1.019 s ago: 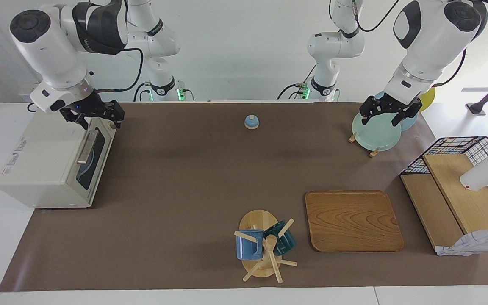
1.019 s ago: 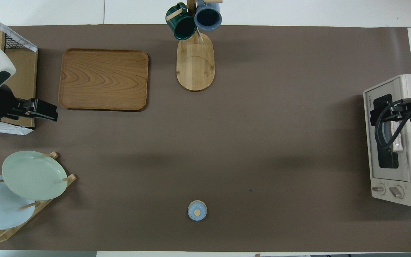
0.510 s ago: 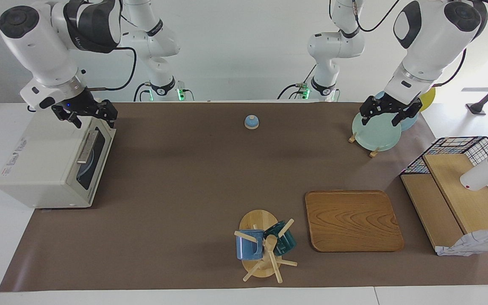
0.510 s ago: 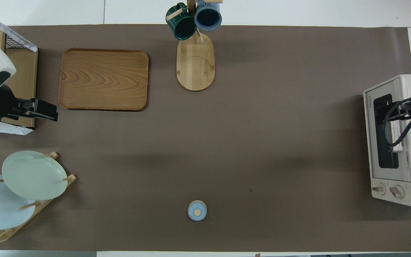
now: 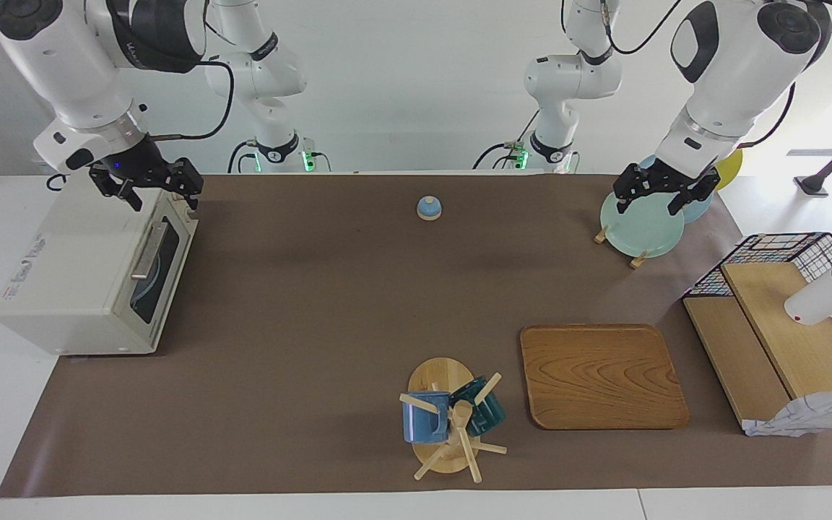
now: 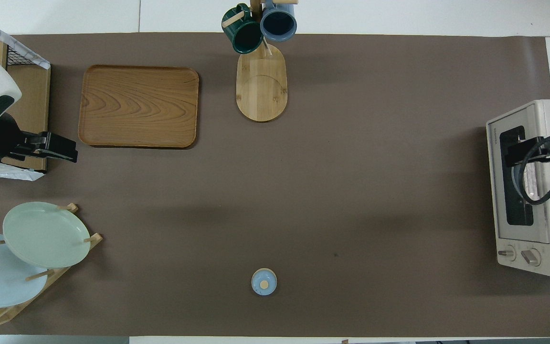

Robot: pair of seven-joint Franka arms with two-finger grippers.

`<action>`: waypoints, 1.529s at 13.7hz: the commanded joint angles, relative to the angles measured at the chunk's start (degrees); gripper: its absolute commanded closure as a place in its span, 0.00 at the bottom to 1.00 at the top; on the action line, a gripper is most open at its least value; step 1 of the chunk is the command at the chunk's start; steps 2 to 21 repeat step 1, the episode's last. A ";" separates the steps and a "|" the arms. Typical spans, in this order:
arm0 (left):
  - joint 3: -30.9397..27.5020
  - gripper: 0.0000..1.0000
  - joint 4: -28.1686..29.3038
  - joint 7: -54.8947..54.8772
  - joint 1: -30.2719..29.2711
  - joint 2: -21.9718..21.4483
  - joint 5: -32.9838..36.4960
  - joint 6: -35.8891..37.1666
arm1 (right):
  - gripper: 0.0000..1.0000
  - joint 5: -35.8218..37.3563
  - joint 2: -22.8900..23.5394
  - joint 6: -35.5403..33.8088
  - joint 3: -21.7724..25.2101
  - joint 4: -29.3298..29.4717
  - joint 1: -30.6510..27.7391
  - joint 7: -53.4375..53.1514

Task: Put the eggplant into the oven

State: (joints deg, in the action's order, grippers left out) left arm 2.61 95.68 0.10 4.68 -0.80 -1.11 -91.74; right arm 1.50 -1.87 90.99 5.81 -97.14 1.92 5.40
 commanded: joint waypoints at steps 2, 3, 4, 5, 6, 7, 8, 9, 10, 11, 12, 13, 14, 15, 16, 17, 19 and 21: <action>0.38 0.00 -0.50 -0.62 -0.73 -0.35 0.76 1.12 | 0.00 -1.33 -0.59 0.42 -0.10 -0.42 -0.42 -0.03; 0.38 0.00 -0.50 -0.62 -0.73 -0.35 0.76 1.12 | 0.00 -1.33 -0.59 0.42 -0.10 -0.42 -0.42 -0.03; 0.38 0.00 -0.50 -0.62 -0.73 -0.35 0.76 1.12 | 0.00 -1.33 -0.59 0.42 -0.10 -0.42 -0.42 -0.03; 0.38 0.00 -0.50 -0.62 -0.73 -0.35 0.76 1.12 | 0.00 -1.33 -0.59 0.42 -0.10 -0.42 -0.42 -0.03; 0.38 0.00 -0.50 -0.62 -0.73 -0.35 0.76 1.12 | 0.00 -1.33 -0.59 0.42 -0.10 -0.42 -0.42 -0.03; 0.38 0.00 -0.50 -0.62 -0.73 -0.35 0.76 1.12 | 0.00 -1.33 -0.59 0.42 -0.10 -0.42 -0.42 -0.03; 0.38 0.00 -0.50 -0.62 -0.73 -0.35 0.76 1.12 | 0.00 -1.33 -0.59 0.42 -0.10 -0.42 -0.42 -0.03; 0.38 0.00 -0.50 -0.62 -0.73 -0.35 0.76 1.12 | 0.00 -1.33 -0.59 0.42 -0.10 -0.42 -0.42 -0.03; 0.38 0.00 -0.50 -0.62 -0.73 -0.35 0.76 1.12 | 0.00 -1.33 -0.59 0.42 -0.10 -0.42 -0.42 -0.03; 0.38 0.00 -0.50 -0.62 -0.73 -0.35 0.76 1.12 | 0.00 -1.33 -0.59 0.42 -0.10 -0.42 -0.42 -0.03; 0.38 0.00 -0.50 -0.62 -0.73 -0.35 0.76 1.12 | 0.00 -1.33 -0.59 0.42 -0.10 -0.42 -0.42 -0.03; 0.38 0.00 -0.50 -0.62 -0.73 -0.35 0.76 1.12 | 0.00 -1.33 -0.59 0.42 -0.10 -0.42 -0.42 -0.03; 0.38 0.00 -0.50 -0.62 -0.73 -0.35 0.76 1.12 | 0.00 -1.33 -0.59 0.42 -0.10 -0.42 -0.42 -0.03; 0.38 0.00 -0.50 -0.62 -0.73 -0.35 0.76 1.12 | 0.00 -1.33 -0.59 0.42 -0.10 -0.42 -0.42 -0.03; 0.38 0.00 -0.50 -0.62 -0.73 -0.35 0.76 1.12 | 0.00 -1.33 -0.59 0.42 -0.10 -0.42 -0.42 -0.03; 0.38 0.00 -0.50 -0.62 -0.73 -0.35 0.76 1.12 | 0.00 -1.33 -0.59 0.42 -0.10 -0.42 -0.42 -0.03; 0.38 0.00 -0.50 -0.62 -0.73 -0.35 0.76 1.12 | 0.00 -1.33 -0.59 0.42 -0.10 -0.42 -0.42 -0.03; 0.38 0.00 -0.50 -0.62 -0.73 -0.35 0.76 1.12 | 0.00 -1.33 -0.59 0.42 -0.10 -0.42 -0.42 -0.03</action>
